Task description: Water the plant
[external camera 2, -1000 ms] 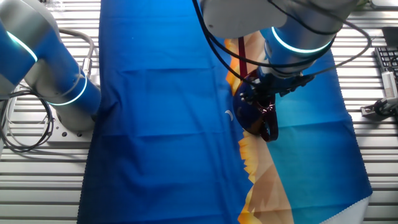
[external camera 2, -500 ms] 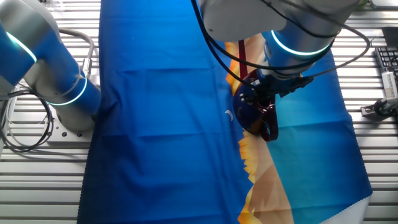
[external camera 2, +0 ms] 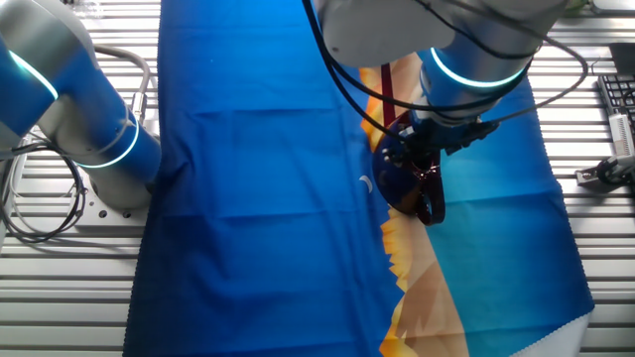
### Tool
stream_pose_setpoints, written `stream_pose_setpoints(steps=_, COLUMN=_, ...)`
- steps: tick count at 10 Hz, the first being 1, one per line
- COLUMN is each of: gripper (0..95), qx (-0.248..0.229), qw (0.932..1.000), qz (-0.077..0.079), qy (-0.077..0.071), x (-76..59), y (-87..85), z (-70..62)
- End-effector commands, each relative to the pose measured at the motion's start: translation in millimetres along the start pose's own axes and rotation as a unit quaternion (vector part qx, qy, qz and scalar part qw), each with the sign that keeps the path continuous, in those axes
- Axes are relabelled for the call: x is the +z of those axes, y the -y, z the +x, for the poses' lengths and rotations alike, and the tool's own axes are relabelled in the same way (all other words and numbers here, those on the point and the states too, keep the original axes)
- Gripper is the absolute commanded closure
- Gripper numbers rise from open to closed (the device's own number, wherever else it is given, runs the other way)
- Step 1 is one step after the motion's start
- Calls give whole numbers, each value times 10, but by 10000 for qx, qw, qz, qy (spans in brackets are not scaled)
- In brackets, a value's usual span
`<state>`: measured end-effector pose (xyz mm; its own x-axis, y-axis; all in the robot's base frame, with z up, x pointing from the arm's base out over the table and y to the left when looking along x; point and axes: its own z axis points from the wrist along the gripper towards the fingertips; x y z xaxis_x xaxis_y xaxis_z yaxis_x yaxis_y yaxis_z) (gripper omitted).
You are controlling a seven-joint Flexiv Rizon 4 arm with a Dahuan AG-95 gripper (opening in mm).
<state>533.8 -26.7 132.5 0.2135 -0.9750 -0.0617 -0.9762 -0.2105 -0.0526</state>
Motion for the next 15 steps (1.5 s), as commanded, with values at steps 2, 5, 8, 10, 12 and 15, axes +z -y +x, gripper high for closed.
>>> stream_pose_setpoints(steps=2, gripper=0, qx=43, qw=10000, qz=54, qy=1, x=-4, y=-3, z=2)
stream_pose_setpoints(steps=5, gripper=0, qx=76, qw=9999, qz=94, qy=16, x=0, y=-6, z=1)
stream_pose_setpoints(steps=8, gripper=0, qx=45, qw=9999, qz=104, qy=71, x=28, y=-3, z=3)
stream_pose_setpoints(steps=10, gripper=0, qx=34, qw=9999, qz=111, qy=77, x=49, y=-1, z=5)
stream_pose_setpoints(steps=12, gripper=0, qx=34, qw=9999, qz=119, qy=46, x=59, y=1, z=-1)
stream_pose_setpoints(steps=15, gripper=0, qx=35, qw=9999, qz=140, qy=33, x=76, y=5, z=-11)
